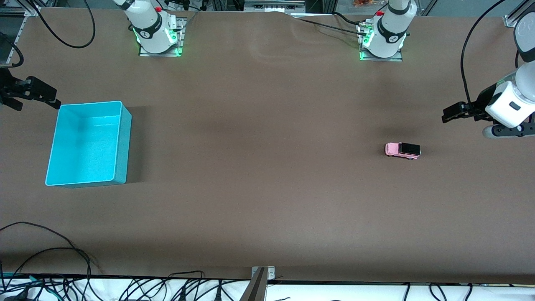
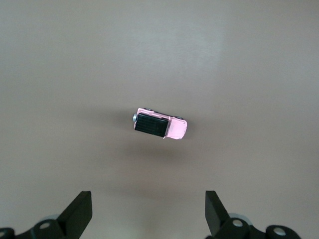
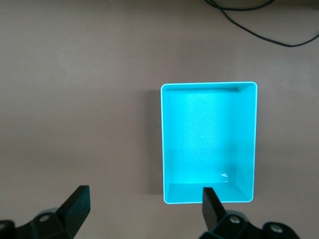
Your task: Wind and store pink jeep toy
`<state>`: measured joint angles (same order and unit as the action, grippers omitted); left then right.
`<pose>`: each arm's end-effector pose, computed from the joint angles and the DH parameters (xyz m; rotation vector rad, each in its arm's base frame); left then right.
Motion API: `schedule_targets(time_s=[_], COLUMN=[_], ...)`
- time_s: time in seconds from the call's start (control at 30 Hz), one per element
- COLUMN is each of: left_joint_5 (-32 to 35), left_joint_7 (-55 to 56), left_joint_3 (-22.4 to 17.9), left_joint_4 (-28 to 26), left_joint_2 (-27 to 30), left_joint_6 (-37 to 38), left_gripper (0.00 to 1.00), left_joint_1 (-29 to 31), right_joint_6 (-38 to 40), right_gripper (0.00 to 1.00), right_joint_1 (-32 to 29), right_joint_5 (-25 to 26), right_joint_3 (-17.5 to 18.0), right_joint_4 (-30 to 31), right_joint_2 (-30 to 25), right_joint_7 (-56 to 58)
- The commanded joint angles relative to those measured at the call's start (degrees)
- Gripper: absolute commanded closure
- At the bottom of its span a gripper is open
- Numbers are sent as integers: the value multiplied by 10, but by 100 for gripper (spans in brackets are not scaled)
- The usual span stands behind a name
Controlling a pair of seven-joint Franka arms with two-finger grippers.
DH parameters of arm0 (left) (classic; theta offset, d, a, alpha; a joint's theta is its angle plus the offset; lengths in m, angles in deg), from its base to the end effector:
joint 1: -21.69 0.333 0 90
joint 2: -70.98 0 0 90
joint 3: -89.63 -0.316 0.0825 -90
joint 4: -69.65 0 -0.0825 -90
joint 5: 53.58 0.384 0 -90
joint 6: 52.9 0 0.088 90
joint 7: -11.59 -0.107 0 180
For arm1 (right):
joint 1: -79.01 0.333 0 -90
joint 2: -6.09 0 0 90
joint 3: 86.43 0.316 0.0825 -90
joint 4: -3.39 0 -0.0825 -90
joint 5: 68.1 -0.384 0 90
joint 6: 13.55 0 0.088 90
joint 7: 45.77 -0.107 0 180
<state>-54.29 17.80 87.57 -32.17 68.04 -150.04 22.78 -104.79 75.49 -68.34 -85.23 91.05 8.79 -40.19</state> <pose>0.5632 0.0295 0.5086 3.1171 0.2590 -0.2086 0.5710 -0.0230 0.6192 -3.1361 -0.0891 -0.0246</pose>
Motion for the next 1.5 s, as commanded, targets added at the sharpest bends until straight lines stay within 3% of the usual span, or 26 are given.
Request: schedule_targets(time_s=[0.0,0.13,0.33,0.7,0.87,1.27,1.47], left_joint_5=[-3,-2,-2,-2,0,12,12], left_joint_7=[105,242,325,606,708,817,818], left_joint_3=[0,0,0,0,0,0,0], left_joint_4=[8,8,7,-5,-36,-169,-203], left_joint_2=[-24,-47,-58,-107,-124,-126,-136], left_joint_6=[-3,-15,-30,-83,-138,-309,-357], left_gripper=[0,0,0,0,0,0,0], left_joint_1=[4,4,12,14,15,16,16], right_joint_6=[8,8,6,11,7,5,6], right_gripper=[0,0,0,0,0,0,0], right_joint_1=[-2,-2,-3,-2,-3,-3,-3], right_joint_5=[-10,-9,-10,-10,-11,-10,-10], right_joint_3=[-1,-1,-1,-1,-2,-1,-1], right_joint_4=[-12,-12,-12,-11,-12,-12,-12], right_joint_2=[4,4,5,4,5,6,6], right_joint_7=[6,4,5,7,3,3,5])
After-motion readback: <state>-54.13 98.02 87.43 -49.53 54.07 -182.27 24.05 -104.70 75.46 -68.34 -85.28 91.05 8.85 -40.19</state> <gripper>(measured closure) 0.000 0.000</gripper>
